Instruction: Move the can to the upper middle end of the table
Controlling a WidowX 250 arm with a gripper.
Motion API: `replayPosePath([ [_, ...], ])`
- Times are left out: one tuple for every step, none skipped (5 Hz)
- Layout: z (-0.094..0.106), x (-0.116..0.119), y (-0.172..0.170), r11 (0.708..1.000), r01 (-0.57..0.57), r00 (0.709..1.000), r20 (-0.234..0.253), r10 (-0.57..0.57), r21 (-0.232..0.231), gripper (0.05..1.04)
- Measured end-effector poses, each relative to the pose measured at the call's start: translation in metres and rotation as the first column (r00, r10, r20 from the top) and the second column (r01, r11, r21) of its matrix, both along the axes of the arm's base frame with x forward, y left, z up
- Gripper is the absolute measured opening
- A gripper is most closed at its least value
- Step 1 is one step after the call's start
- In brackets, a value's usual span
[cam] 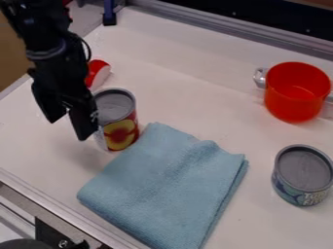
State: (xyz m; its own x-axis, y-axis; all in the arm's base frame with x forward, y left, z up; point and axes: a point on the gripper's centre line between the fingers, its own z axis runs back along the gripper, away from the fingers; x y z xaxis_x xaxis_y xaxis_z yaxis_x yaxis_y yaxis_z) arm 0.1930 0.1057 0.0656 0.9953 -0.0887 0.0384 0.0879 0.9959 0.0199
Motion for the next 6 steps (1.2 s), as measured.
replayPosePath([
  [-0.001,0.003,-0.002,1.000,0.027,1.000,0.009,-0.028,0.006,0.999],
  [-0.004,0.013,-0.006,0.999,0.025,0.999,0.039,-0.026,0.021,0.999],
  [-0.011,0.021,-0.019,1.000,0.009,0.999,0.044,-0.010,0.022,0.999],
  [-0.015,0.028,-0.026,1.000,0.011,1.000,0.024,-0.012,0.004,0.999],
  [-0.017,0.042,-0.028,1.000,-0.020,0.999,0.046,0.020,0.006,0.999],
  [-0.018,0.063,-0.030,0.999,-0.037,0.998,0.054,0.037,0.001,0.999],
])
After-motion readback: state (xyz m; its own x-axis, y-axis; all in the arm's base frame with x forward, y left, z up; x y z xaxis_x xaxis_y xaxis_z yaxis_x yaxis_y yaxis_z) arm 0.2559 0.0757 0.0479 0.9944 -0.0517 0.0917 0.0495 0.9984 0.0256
